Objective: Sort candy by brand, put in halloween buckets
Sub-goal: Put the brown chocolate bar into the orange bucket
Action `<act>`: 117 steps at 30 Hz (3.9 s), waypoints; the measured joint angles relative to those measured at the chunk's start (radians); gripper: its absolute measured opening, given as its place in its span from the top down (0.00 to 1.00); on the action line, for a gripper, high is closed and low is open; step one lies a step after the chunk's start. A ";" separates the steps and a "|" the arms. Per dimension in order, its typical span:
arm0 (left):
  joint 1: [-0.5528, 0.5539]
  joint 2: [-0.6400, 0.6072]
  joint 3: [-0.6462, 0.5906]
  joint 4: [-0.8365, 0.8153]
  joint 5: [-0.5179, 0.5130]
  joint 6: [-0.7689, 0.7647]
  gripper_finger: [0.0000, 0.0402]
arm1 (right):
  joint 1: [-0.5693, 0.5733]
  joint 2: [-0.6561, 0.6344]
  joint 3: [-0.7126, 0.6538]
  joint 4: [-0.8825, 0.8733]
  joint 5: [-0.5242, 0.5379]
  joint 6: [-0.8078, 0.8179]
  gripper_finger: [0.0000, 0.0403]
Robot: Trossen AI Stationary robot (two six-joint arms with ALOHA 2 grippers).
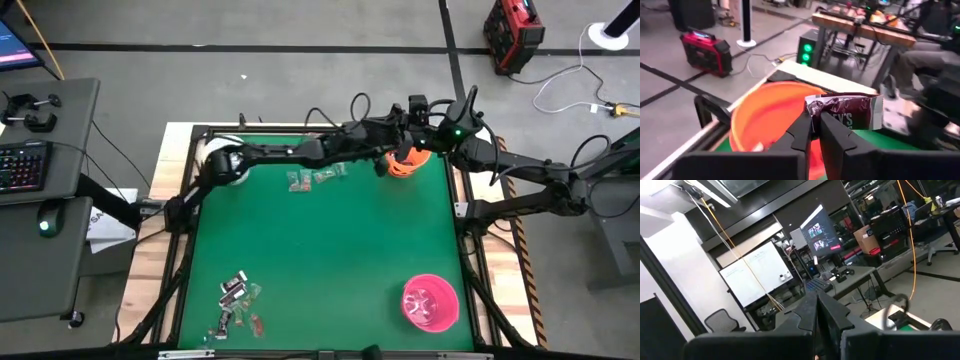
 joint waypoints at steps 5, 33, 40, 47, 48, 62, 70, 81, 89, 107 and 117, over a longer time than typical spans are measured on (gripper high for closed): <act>0.005 0.088 0.120 -0.032 -0.031 0.059 0.86 | 0.001 0.000 0.000 -0.001 0.000 0.008 0.98; -0.064 -0.461 -0.241 -1.176 0.091 0.067 0.51 | 0.001 0.000 0.000 -0.012 0.000 -0.047 0.98; -0.318 -0.866 -0.806 -0.964 0.094 -0.083 0.51 | 0.001 0.000 0.000 -0.030 0.000 -0.076 0.98; -0.715 -1.138 -1.134 -0.991 0.105 -0.442 0.51 | 0.001 0.000 0.000 -0.063 0.000 -0.076 0.98; -0.774 -1.156 -1.158 -0.985 0.104 -0.515 0.51 | 0.001 0.000 0.000 -0.067 0.000 -0.076 0.98; -1.091 -0.991 -1.202 -0.871 -0.121 -1.123 0.51 | 0.001 0.000 0.000 -0.095 0.016 -0.079 0.98; -1.076 -0.866 -1.202 -0.823 -0.090 -1.213 0.51 | 0.001 0.000 0.000 -0.119 0.016 -0.073 0.98; -1.012 -0.866 -1.177 -0.905 -0.085 -1.177 0.78 | 0.001 0.000 0.000 -0.169 0.016 -0.071 0.98; -0.795 -1.115 -1.082 -1.011 -0.356 -0.925 0.99 | 0.001 0.000 0.000 -0.115 0.014 -0.071 0.98; -0.114 -0.698 -0.736 -0.042 -0.220 -0.056 1.00 | 0.001 0.001 0.000 0.290 0.010 0.017 0.98; -0.038 -0.198 -0.229 0.003 -0.077 0.003 1.00 | 0.001 0.001 0.000 0.290 0.010 -0.053 0.98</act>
